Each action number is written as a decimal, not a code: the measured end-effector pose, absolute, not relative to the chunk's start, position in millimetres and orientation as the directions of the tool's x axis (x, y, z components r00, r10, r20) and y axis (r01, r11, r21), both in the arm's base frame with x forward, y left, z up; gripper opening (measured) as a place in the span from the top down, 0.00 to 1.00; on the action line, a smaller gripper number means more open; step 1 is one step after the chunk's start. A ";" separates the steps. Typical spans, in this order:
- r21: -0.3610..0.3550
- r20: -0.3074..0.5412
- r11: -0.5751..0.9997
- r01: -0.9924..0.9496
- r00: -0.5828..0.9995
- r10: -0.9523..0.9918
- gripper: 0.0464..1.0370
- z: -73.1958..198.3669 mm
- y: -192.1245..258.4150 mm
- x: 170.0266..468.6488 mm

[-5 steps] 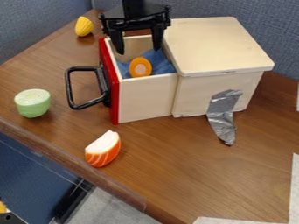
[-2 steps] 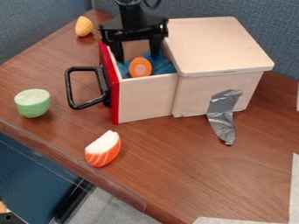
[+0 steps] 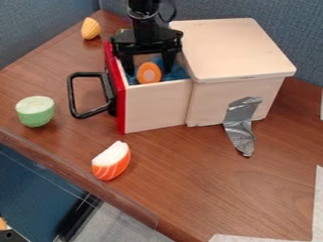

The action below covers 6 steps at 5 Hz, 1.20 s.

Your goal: Take the orange dish out of the drawer

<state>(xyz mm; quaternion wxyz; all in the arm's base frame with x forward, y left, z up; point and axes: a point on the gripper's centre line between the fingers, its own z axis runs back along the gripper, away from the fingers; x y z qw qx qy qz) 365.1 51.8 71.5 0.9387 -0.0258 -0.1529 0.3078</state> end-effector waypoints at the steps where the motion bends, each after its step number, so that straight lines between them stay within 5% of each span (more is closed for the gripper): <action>1: -0.140 0.273 0.804 -0.578 0.758 0.593 0.36 67.0 52.4 366.5; 4: -0.202 0.197 0.786 -0.584 0.762 0.617 0.38 72.6 50.3 360.7; 6: -0.321 0.189 0.755 -0.571 0.743 0.642 0.38 113.7 52.1 355.8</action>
